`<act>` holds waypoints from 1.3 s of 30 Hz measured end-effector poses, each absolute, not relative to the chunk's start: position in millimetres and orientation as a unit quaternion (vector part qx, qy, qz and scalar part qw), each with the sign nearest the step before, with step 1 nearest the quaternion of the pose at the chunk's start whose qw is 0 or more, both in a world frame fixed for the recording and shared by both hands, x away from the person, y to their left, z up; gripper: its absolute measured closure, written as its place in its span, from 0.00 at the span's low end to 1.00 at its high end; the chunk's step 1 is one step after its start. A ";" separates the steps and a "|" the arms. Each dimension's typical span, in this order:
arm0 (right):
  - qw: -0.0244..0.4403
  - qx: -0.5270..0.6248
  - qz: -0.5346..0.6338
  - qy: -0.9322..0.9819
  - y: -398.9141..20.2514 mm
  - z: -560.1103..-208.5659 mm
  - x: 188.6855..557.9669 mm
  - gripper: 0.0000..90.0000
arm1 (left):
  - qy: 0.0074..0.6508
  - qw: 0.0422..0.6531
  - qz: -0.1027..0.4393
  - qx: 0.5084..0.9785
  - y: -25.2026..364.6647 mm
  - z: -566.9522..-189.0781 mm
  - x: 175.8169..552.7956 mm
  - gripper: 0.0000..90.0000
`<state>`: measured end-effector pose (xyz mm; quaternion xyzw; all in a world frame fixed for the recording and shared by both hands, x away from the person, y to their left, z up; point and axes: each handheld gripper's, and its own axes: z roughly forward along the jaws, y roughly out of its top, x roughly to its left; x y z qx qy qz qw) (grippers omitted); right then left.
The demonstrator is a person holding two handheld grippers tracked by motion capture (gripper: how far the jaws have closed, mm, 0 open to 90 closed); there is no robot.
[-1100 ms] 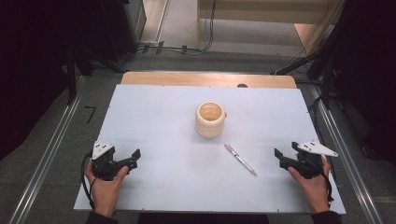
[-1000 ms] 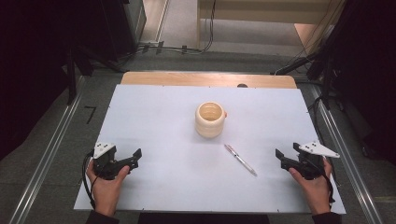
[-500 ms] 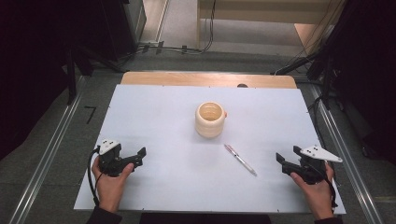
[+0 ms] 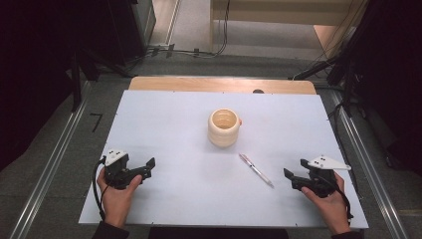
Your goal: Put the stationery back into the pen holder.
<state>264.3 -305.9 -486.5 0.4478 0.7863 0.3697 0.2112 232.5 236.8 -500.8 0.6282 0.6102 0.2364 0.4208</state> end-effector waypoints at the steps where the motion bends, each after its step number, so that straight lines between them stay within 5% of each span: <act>1: 0.210 0.447 0.368 0.788 -304.8 -487.1 264.8 0.28 | 0.611 0.422 0.237 0.627 237.2 -500.7 232.3 0.02; 39: 0.175 0.414 0.359 0.818 -275.7 -494.4 265.9 0.33 | 0.610 0.419 0.236 0.631 237.7 -501.2 230.7 0.02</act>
